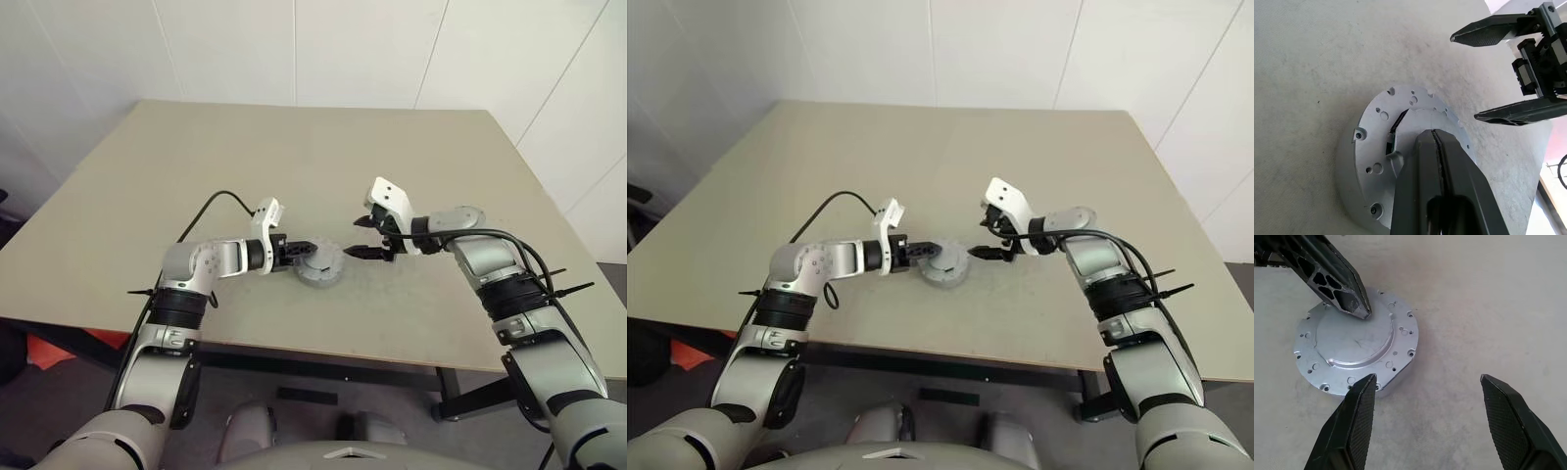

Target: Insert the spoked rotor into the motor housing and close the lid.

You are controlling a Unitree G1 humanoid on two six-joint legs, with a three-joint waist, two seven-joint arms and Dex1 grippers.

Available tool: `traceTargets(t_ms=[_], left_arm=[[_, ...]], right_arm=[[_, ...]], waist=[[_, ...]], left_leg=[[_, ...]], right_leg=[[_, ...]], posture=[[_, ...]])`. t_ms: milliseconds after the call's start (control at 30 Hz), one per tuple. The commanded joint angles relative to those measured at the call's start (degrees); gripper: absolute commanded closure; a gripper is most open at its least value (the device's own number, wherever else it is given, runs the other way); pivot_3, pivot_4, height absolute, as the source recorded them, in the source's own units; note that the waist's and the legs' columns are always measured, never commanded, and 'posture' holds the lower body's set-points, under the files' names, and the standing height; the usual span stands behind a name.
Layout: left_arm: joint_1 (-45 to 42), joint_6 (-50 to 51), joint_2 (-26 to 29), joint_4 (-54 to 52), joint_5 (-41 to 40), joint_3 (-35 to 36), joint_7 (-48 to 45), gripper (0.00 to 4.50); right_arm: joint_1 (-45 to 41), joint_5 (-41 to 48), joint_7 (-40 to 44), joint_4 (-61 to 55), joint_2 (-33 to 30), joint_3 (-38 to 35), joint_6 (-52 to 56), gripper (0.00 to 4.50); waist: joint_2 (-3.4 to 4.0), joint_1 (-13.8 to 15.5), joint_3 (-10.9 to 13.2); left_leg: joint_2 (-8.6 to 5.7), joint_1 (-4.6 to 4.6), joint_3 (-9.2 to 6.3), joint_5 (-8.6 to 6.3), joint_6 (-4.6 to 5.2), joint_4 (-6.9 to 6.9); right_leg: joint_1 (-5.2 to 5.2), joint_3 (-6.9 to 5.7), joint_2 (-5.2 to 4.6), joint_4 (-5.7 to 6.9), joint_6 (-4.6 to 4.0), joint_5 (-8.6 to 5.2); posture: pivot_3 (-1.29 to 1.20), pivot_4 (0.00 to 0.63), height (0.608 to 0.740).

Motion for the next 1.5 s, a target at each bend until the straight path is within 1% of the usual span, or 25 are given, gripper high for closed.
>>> traceTargets(t_ms=[33, 100, 167, 267, 333, 433, 533, 700, 867, 1067, 1267, 1300, 1367, 1500], left_arm=[[1.1, 1.5, 0.52, 1.81, 1.64, -1.39, 1.37, 4.5], [1.08, 1.46, 0.71, 1.77, 1.68, -1.36, 1.36, 4.5], [1.1, 1.37, 0.82, 1.77, 1.73, -1.35, 1.35, 4.5], [1.1, 1.12, 0.81, 1.86, 1.8, -1.29, 1.47, 4.5], [1.16, 0.95, 0.73, 1.86, 1.81, -1.34, 1.5, 4.5], [1.14, 0.72, 0.63, 1.95, 1.87, -1.4, 1.56, 4.5], [1.44, 0.74, 0.63, 1.5, 1.81, -1.31, 1.77, 4.5], [2.19, 0.96, 1.11, 0.42, 1.73, -0.96, 2.25, 4.5], [2.46, 0.86, 1.36, 0.15, 1.78, -0.68, 2.52, 4.5], [2.36, 0.68, 1.28, 0.16, 1.82, -0.56, 2.84, 4.5], [2.32, 0.25, 1.36, 0.25, 1.87, -0.28, 3.23, 4.5], [2.31, 0.17, 1.42, 0.29, 1.87, -0.2, 3.31, 4.5], [2.31, 0.04, 1.44, 0.33, 1.84, -0.07, 3.51, 4.5], [2.34, -0.02, 1.42, 0.21, 1.73, 0.2, 3.8, 4.5]], right_arm=[[-1.1, 8.24, 2.77, 0.15, 0.25, -5.94, 12.27, 0.74], [-1.68, 11.89, 3.85, 1.55, -0.25, -8.27, 20.01, 0.74], [-2.19, 13.04, 3.83, 2.66, -0.87, -9.09, 24.01, 0.74], [-3.99, 14.13, 2.13, 7.47, -0.61, -10.32, 30.2, 0.74], [-5.3, 13.96, -0.22, 11.95, 0.66, -11.16, 31.85, 0.74], [-7.3, 13.56, -3.27, 19.14, 2.88, -12.89, 31.6, 0.74], [-7.83, 13.45, -4.01, 22.56, 4.44, -13.36, 31.66, 0.74], [-5.49, 13.5, -2.42, 21.69, 5.36, -11.33, 34.16, 0.74], [-3.32, 15.01, 0.14, 16.79, 5.09, -9.38, 38.99, 0.74], [-0.67, 16.0, -0.58, 12.83, 6.54, -7.99, 41.54, 0.74], [0.31, 16.55, -4.36, 12.95, 10.71, -9.85, 43.1, 0.74], [0.4, 16.66, -5.02, 13.16, 11.49, -10.27, 43.41, 0.74], [0.1, 16.81, -6.62, 13.77, 13.13, -11.51, 43.8, 0.74], [-2.04, 17.39, -10.22, 15.7, 16.43, -15.25, 44.25, 0.74]], waist=[[0.01, 0.05, 0.0], [0.01, 0.19, -0.01], [0.02, 0.37, -0.01], [0.05, 0.33, -0.03], [0.06, 0.36, -0.04], [0.08, 0.37, -0.05], [0.1, 0.5, -0.06], [0.11, 0.45, -0.08], [0.13, 0.52, -0.11], [0.14, 0.55, -0.2], [0.08, 0.1, -0.55], [0.07, -0.01, -0.56], [0.07, -0.17, -0.57], [0.05, -0.37, -0.59]], left_leg=[[0.0, 0.0, 0.0, 0.0, 0.01, 0.01], [0.0, 0.0, 0.0, 0.0, 0.01, 0.04], [0.01, 0.0, 0.0, 0.0, 0.01, 0.09], [0.02, 0.01, 0.0, 0.02, -0.02, 0.13], [0.02, 0.02, 0.0, 0.05, -0.08, 0.14], [0.03, 0.05, 0.0, 0.07, -0.12, 0.15], [0.03, 0.04, 0.0, 0.03, -0.19, 0.15], [0.04, 0.04, 0.01, 0.04, -0.17, 0.15], [0.07, 0.02, 0.01, 0.06, -0.18, 0.14], [0.07, 0.05, 0.01, 0.06, -0.21, 0.14], [0.1, 0.14, 0.01, 0.04, -0.38, 0.1], [0.1, 0.22, 0.01, 0.05, -0.41, 0.07], [0.1, 0.34, 0.01, 0.07, -0.47, 0.03], [0.18, 0.61, 0.04, 0.15, -0.63, -0.08]], right_leg=[[0.0, 0.0, 0.0, 0.02, 0.0, 0.0], [0.01, 0.0, 0.0, 0.06, 0.0, 0.0], [0.01, 0.0, 0.0, 0.1, 0.0, 0.0], [0.0, 0.0, 0.0, 0.19, 0.0, 0.0], [0.0, 0.0, 0.0, 0.25, -0.01, -0.01], [-0.01, 0.0, 0.0, 0.3, -0.02, -0.01], [-0.03, 0.0, 0.0, 0.31, -0.03, -0.02], [0.0, 0.0, 0.0, 0.35, -0.05, -0.03], [0.08, 0.0, 0.02, 0.37, -0.09, -0.07], [0.1, 0.0, 0.02, 0.37, -0.09, -0.07], [0.16, 0.0, 0.05, 0.37, -0.06, -0.09], [0.21, -0.01, 0.05, 0.37, 0.05, -0.16], [0.29, 0.0, 0.06, 0.38, 0.28, -0.3], [0.4, 0.0, 0.11, 0.38, 0.29, -0.32]], posture=[[0.0, 0.0, 0.74], [0.0, 0.0, 0.74], [0.0, 0.0, 0.74], [0.0, 0.0, 0.74], [0.0, 0.0, 0.74], [0.0, 0.0, 0.74], [0.0, 0.0, 0.74], [0.0, 0.0, 0.74], [0.0, 0.0, 0.74], [0.0, 0.0, 0.74], [0.0, 0.0, 0.74], [0.0, 0.0, 0.74], [0.0, 0.0, 0.74], [0.0, 0.0, 0.74]])
